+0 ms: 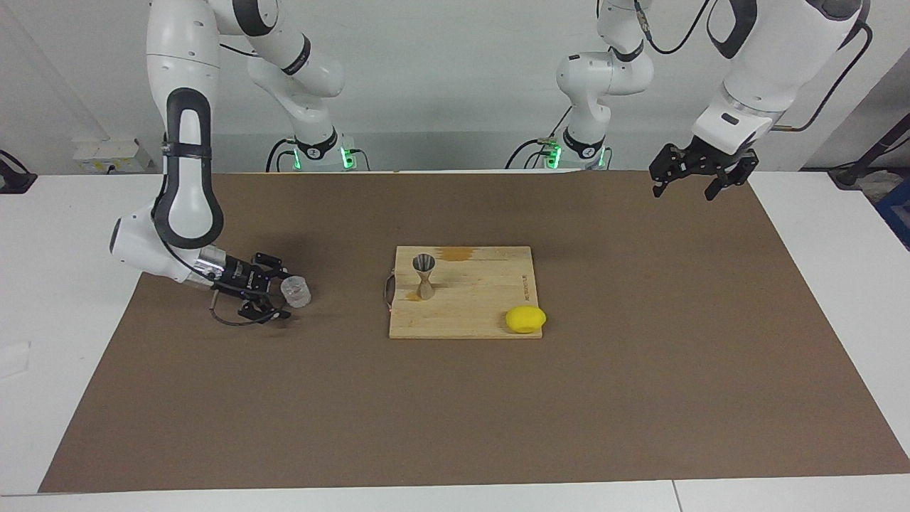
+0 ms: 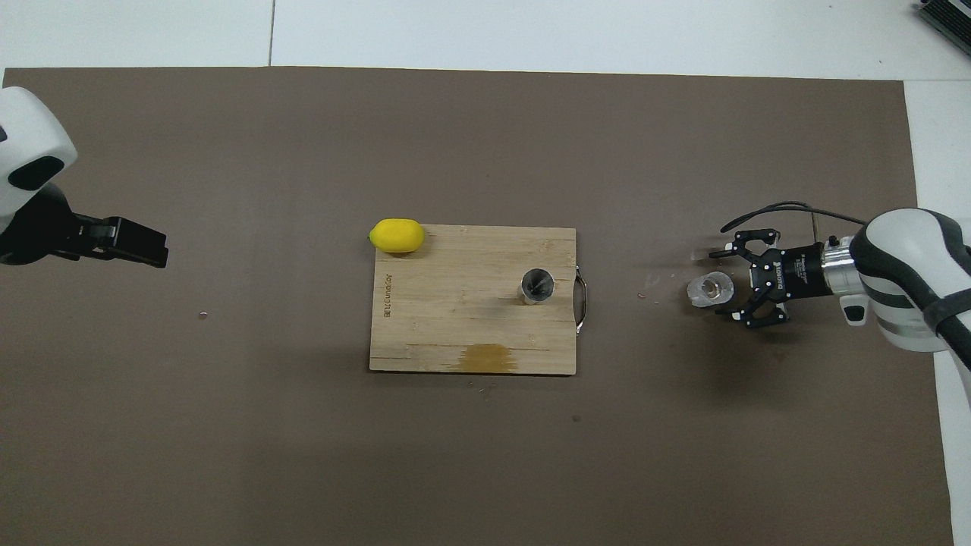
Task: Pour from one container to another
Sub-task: 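Close the right gripper around the clear glass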
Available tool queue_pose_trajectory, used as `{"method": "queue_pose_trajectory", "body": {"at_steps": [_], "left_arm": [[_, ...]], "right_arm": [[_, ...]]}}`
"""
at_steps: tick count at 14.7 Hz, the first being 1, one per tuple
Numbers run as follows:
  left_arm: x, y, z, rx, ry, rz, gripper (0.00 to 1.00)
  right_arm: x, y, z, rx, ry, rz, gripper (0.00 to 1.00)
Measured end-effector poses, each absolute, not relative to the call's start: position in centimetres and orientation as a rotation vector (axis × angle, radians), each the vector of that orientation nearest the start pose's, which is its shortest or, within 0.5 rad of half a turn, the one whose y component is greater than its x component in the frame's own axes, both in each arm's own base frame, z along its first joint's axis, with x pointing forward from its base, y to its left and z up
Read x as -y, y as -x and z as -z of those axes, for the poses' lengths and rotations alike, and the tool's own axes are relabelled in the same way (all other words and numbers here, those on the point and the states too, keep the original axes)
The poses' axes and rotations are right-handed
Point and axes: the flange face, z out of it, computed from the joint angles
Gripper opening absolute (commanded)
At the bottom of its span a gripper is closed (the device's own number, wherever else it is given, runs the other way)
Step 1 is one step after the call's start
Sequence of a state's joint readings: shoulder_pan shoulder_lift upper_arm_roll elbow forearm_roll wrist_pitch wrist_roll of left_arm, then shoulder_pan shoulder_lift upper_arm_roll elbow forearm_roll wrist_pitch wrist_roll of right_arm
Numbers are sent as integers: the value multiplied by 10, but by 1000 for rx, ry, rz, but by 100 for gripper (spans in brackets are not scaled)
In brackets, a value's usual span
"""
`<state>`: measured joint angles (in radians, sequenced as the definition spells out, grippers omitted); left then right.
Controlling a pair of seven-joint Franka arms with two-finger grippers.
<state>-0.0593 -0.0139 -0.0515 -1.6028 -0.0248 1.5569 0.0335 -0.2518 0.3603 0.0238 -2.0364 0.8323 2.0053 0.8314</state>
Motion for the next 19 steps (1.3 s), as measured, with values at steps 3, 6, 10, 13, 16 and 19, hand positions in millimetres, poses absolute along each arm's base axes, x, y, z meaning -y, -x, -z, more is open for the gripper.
{"method": "queue_pose_trajectory", "body": {"at_steps": [3, 6, 10, 13, 16, 19], "left_arm": [[56, -545, -616, -206, 3158, -50, 100], [49, -546, -616, -188, 3159, -55, 100], [40, -546, -615, -162, 3154, -63, 100], [21, -545, -610, -108, 3147, -80, 100], [12, -544, -610, -91, 3124, -96, 100], [7, -541, -620, -76, 3122, -127, 100]], "right_arm": [[84, -560, -255, -1770, 1752, -724, 83], [82, -559, -256, -1764, 1724, -726, 81], [73, -558, -256, -1746, 1733, -734, 78], [70, -557, -254, -1736, 1735, -737, 65], [70, -556, -256, -1724, 1741, -727, 31], [70, -558, -270, -1713, 1746, -695, 5]]}}
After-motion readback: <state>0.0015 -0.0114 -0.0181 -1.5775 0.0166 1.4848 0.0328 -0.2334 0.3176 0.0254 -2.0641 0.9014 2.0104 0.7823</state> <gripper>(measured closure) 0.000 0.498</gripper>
